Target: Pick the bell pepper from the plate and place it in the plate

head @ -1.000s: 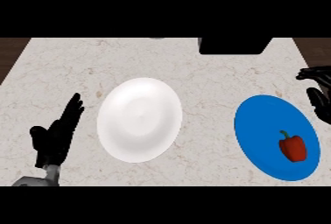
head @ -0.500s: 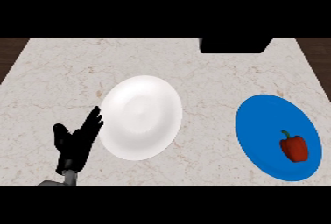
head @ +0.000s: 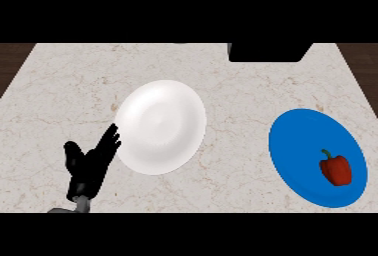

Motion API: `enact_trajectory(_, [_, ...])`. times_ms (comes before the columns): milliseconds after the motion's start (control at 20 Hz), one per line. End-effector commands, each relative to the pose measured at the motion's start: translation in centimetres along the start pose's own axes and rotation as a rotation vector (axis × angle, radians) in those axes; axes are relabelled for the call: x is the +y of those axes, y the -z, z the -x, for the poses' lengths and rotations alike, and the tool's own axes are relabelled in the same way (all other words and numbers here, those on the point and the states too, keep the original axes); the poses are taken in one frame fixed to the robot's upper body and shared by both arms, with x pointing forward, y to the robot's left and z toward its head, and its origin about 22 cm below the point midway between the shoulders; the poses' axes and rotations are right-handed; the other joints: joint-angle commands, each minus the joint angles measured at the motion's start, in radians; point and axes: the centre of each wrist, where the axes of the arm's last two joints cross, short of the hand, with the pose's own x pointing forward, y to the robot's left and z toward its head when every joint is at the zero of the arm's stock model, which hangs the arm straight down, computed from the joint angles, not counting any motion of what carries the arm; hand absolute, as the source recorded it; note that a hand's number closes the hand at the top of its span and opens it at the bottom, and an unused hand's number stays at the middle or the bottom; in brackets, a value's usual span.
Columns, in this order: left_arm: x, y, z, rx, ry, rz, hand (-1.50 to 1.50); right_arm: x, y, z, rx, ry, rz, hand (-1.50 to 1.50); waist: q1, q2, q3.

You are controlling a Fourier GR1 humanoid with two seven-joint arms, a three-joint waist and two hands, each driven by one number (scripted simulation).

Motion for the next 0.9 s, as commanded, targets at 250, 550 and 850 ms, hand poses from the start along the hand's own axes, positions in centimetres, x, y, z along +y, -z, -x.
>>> enact_trajectory(250, [0.2,0.1,1.4,0.007,-0.012,-0.002,0.0,1.5,2.1,-3.7,0.124,-0.278,-0.32,-1.5,-0.008,-0.003,-0.002])
enact_trajectory(550, [1.2,0.2,-0.2,-0.006,-0.004,-0.017,0.0,7.6,2.8,-5.9,0.183,-0.32,-0.35,-1.5,-0.009,-0.005,-0.001])
enact_trajectory(850, [1.0,-1.1,1.1,0.003,0.005,-0.022,0.0,10.4,1.8,-5.8,0.247,-0.382,-0.349,-1.5,-0.004,-0.004,0.0])
